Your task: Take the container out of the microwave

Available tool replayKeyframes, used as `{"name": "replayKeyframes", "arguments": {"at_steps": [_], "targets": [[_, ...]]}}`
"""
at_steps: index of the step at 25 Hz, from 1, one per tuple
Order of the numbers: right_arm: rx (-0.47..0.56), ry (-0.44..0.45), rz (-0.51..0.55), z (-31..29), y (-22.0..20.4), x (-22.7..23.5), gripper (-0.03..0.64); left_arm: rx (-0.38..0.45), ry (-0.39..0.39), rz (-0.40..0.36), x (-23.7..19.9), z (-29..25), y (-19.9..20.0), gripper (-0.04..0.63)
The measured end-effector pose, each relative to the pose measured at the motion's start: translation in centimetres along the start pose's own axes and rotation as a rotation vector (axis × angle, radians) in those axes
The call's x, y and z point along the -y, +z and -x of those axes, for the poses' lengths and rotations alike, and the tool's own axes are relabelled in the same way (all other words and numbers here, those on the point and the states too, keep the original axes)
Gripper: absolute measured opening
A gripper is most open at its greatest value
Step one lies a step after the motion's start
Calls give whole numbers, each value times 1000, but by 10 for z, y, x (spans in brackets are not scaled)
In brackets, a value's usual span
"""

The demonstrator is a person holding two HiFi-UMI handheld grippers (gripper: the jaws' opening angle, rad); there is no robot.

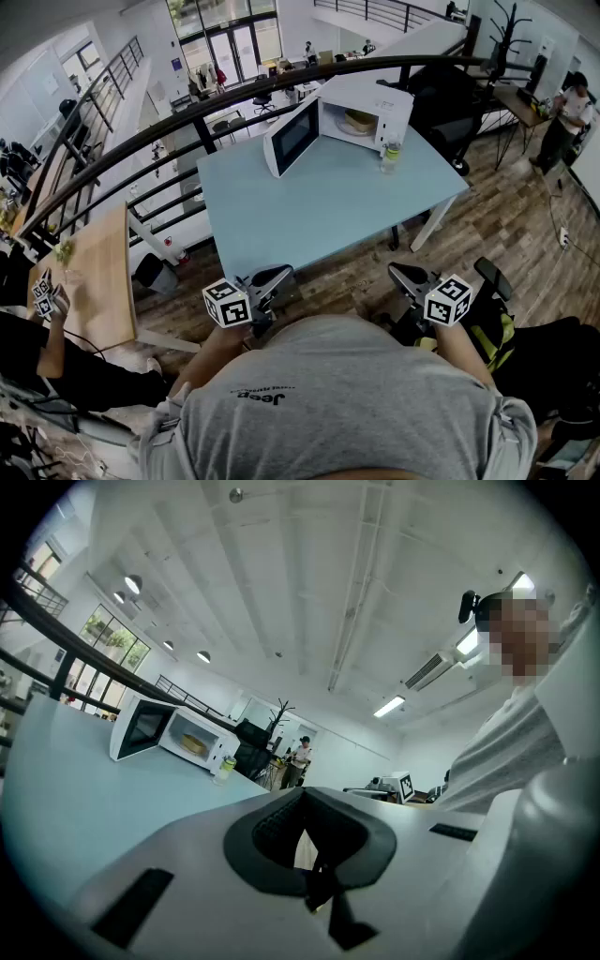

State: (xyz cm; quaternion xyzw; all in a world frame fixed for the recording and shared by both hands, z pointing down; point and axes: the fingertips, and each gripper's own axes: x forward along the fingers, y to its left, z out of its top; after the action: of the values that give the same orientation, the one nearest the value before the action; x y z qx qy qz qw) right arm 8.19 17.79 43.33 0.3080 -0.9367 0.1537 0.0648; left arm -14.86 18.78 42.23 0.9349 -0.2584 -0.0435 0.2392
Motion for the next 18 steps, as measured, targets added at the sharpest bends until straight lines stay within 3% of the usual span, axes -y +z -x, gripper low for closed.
{"name": "replayKeyframes", "arguments": {"at_steps": [8,18], "targets": [[36,-27,-114,20,-5,24,17,-25,-11,15,8,-21,-11,18],[53,-41,-109,62,-10,41,18,-62,-42,17,31,-61,-24,18]]}}
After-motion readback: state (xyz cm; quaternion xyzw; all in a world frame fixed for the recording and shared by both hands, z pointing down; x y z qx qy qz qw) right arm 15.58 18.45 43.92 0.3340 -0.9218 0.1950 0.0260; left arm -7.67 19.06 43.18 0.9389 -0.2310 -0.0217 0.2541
